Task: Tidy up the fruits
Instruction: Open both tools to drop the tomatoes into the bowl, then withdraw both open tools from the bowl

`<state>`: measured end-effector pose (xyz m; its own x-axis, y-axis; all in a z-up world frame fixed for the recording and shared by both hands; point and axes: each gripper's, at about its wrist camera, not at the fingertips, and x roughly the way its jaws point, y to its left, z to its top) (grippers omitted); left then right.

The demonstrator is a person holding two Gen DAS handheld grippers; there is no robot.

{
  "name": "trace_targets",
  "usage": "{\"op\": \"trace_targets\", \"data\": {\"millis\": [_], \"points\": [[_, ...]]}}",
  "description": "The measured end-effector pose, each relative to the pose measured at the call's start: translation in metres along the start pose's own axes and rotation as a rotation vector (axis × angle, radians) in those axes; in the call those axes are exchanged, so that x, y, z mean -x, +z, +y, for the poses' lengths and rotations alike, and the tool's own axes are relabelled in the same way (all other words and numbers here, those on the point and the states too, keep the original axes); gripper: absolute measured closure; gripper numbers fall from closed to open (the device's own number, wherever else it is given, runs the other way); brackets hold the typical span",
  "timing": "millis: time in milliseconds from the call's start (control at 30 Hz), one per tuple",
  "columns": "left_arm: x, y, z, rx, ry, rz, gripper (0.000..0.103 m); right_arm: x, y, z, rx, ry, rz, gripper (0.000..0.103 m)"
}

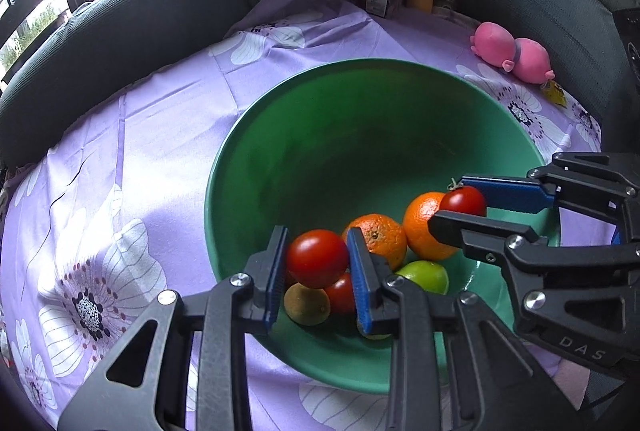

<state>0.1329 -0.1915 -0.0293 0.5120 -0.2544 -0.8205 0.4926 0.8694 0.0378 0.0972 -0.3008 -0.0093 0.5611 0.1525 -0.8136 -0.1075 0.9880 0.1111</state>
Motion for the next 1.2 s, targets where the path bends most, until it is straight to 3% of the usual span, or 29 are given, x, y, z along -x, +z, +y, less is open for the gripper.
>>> {"op": "trace_targets", "data": {"millis": [400,600,633,700,767,933,1033,1200], "points": [[0.000,0.001,0.003,0.002,0.013,0.004,0.073,0.000,0.001,0.001,-0.005,-0.018,0.011,0.074],[0.012,0.000,0.005,0.015,0.021,-0.019,0.050,0.009,-0.001,0.000,-0.012,-0.032,-0.009,0.074],[0.015,0.000,0.005,0.015,0.027,-0.025,0.041,0.011,-0.001,0.001,-0.013,-0.036,-0.014,0.074],[0.025,-0.001,0.005,0.026,0.006,-0.042,0.034,0.018,-0.001,0.002,-0.012,-0.050,-0.028,0.074],[0.033,-0.001,0.003,0.017,0.047,-0.059,0.021,0.025,-0.001,0.003,-0.006,-0.070,-0.038,0.073],[0.055,-0.005,0.010,0.051,0.053,-0.098,0.010,0.044,-0.003,0.003,-0.007,-0.108,-0.066,0.056],[0.066,-0.007,0.015,0.078,0.084,-0.108,0.001,0.052,-0.004,0.003,-0.007,-0.140,-0.077,0.053],[0.084,-0.008,0.020,0.107,0.117,-0.116,0.001,0.062,-0.007,0.007,0.004,-0.145,-0.083,0.052]]}}
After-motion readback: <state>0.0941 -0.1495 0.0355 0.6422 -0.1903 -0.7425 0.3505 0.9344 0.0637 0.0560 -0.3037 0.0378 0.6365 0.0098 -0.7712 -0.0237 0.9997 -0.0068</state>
